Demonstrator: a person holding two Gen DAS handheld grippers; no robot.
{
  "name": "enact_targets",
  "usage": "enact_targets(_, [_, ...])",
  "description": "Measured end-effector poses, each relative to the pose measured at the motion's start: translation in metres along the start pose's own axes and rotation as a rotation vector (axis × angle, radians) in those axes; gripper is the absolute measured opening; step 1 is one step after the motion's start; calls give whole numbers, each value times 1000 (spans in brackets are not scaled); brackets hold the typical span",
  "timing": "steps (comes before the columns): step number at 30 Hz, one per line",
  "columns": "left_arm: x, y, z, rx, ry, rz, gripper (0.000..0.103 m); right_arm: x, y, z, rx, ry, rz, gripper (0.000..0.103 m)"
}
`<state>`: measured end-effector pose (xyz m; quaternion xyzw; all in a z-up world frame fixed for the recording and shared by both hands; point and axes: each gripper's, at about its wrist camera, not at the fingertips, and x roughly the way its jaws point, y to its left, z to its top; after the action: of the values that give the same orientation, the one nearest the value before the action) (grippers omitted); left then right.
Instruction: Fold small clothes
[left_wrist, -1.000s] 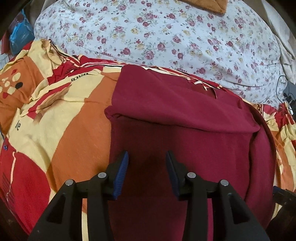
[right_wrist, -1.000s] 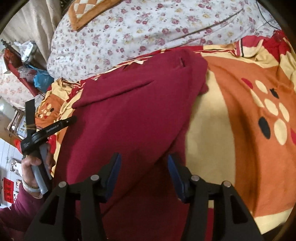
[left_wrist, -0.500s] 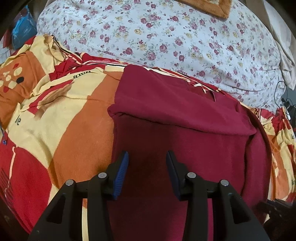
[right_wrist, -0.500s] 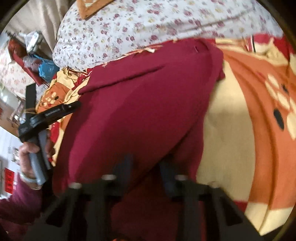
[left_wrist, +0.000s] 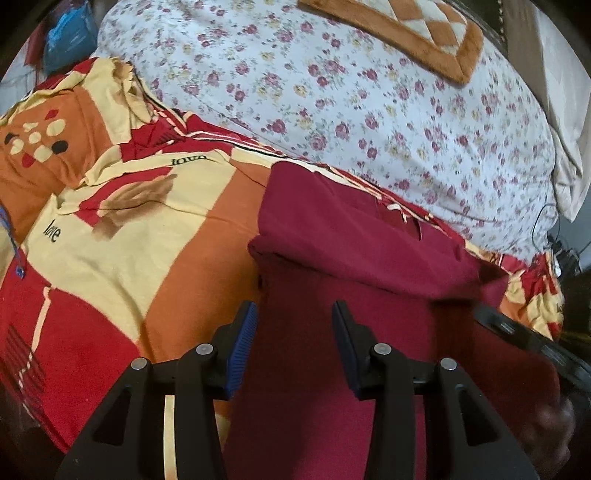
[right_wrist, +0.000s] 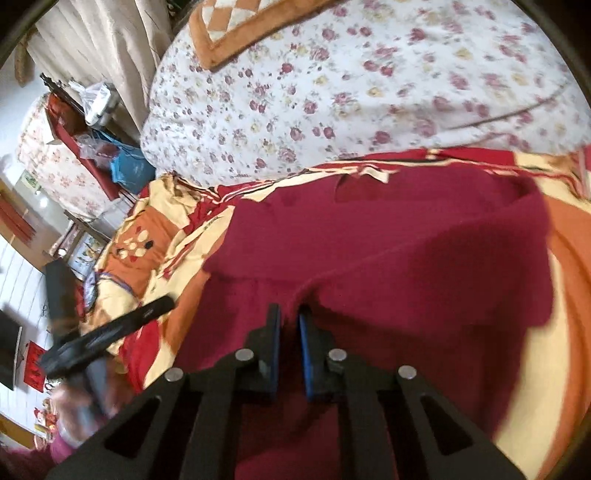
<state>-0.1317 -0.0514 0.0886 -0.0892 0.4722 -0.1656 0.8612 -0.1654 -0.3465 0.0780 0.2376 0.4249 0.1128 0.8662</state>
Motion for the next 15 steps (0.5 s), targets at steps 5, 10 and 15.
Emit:
enact_targets(5, [-7,8,1,-41,22,-81,43,67,-8,18,15,60,-62,10])
enact_targets(10, [-1,5,1,-43,20,-103,53,65,-12,12,74,43,-29,38])
enact_targets(15, [23,-16,0,6,44,-86,53,20,-11,0,52,-6,-15,50])
